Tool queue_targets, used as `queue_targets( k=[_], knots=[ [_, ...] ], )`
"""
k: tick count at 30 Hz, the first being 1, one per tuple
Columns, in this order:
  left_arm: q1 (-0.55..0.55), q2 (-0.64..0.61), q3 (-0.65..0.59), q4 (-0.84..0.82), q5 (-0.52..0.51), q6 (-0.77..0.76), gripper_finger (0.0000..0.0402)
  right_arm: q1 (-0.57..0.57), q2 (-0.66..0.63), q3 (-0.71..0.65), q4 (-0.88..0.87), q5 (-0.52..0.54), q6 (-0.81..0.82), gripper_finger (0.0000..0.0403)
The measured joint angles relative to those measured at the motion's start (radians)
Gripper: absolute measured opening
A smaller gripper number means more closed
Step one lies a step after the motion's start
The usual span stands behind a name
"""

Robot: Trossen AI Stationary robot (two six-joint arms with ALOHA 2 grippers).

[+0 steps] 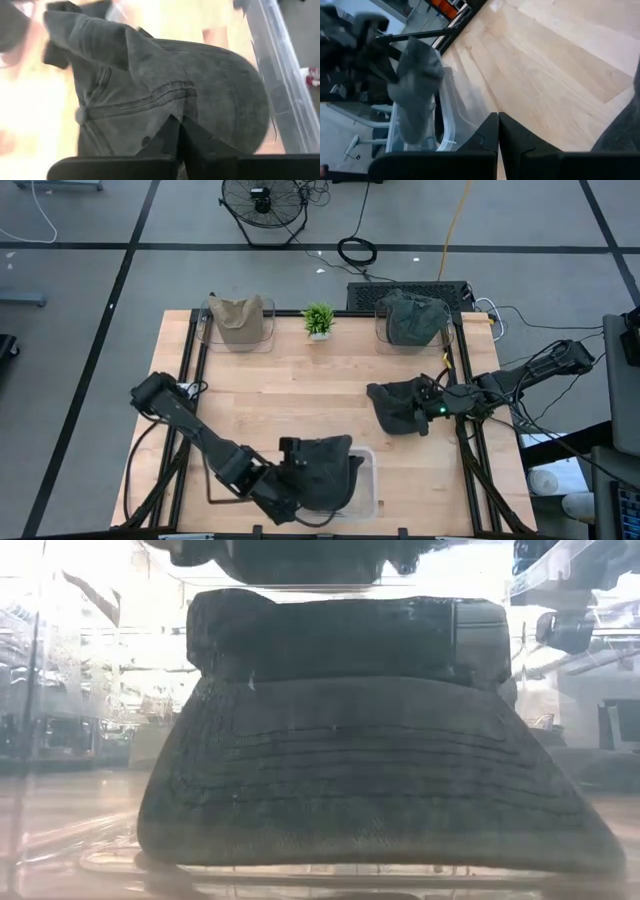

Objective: Pick & Place hat
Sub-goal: Put the left black cap into the white transparent bin

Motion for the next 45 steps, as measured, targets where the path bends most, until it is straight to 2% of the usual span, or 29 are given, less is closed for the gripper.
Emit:
queue_targets(
  k=[6,10,14,19,24,26,32,37,41,45],
  knots=[
    [0.017,0.084,-0.002,0.033,0.037,0.011,0.0009,0.0,0.0,0.0,-0.015,0.006,0.008,0.0],
    [0.034,0.135,-0.002,0.034,0.106,-0.011,0.0011,0.0,0.0,0.0,-0.045,0.006,0.019,0.0],
    [0.054,0.159,-0.002,0.059,0.186,-0.016,0.0045,0.0,0.0,0.0,-0.053,0.006,0.018,0.0],
    [0.067,0.152,-0.002,0.105,0.216,-0.013,0.0098,0.0,0.0,0.0,-0.069,0.006,0.014,0.0],
    [0.073,0.152,-0.002,0.231,0.413,0.056,0.0127,0.0,0.0,0.0,-0.109,0.006,0.014,0.0],
    [0.067,0.162,0.0,0.278,0.45,0.101,0.013,0.0,0.0,0.0,-0.114,0.006,0.013,0.0],
    [0.09,0.174,-0.002,0.263,0.361,0.11,0.0131,0.0,0.0,0.0,-0.121,0.006,0.009,0.0],
    [0.131,0.178,-0.002,0.232,0.378,0.071,0.0131,0.0,0.0,0.0,-0.121,0.006,0.004,0.0],
    [0.147,0.136,-0.003,0.246,0.373,0.057,0.0131,0.0,0.0,0.0,-0.12,0.004,0.006,0.0],
    [0.151,0.081,0.0,0.261,0.307,0.061,0.0131,0.0,0.0,0.0,-0.119,0.003,0.007,0.0]
  ],
)
